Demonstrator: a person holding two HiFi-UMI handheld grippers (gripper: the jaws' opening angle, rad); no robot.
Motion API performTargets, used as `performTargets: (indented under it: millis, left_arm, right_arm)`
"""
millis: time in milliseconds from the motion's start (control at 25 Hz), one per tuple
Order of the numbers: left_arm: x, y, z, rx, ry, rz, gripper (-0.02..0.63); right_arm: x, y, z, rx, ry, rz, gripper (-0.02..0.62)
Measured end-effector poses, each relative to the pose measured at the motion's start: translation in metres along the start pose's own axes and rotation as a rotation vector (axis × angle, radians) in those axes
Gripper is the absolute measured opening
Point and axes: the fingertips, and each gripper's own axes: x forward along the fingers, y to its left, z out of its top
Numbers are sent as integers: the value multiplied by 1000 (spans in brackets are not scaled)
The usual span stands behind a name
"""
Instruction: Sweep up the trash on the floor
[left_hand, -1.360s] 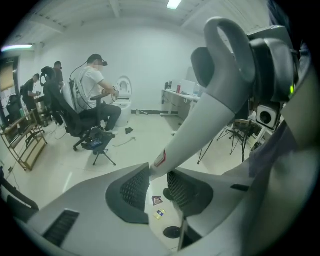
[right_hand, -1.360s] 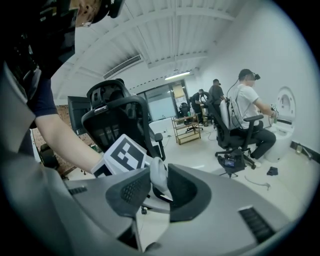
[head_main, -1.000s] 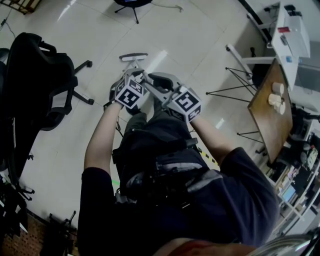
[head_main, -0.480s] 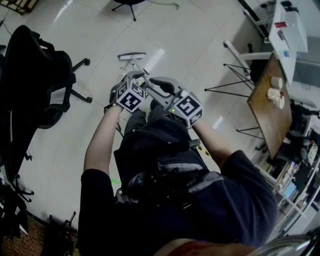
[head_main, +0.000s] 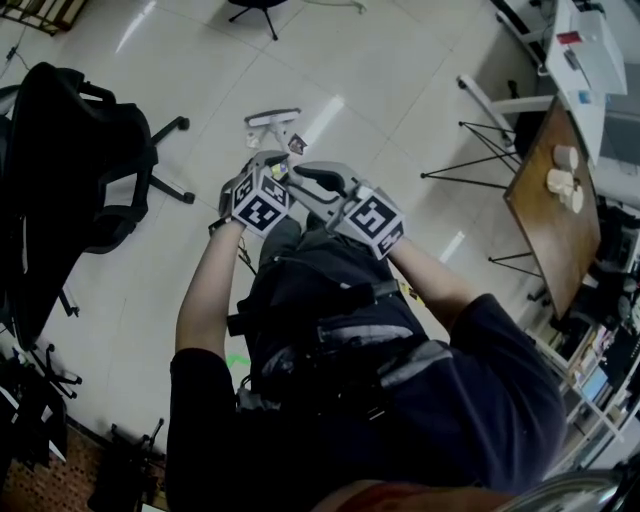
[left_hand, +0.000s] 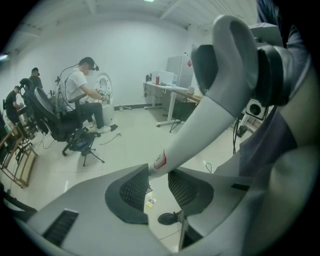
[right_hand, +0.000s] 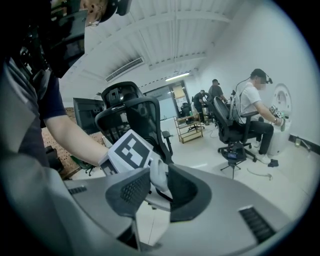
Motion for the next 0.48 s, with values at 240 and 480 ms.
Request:
performTargets:
  millis: [240,480]
  left_arm:
    - [-4,-20,5,26,24,-3,118]
    - [-1,-35,7,29,43,8,118]
  right_arm:
    - [-15,10,-5,-17,14,42,121]
    - [-30,13,-10,-26,21,56,121]
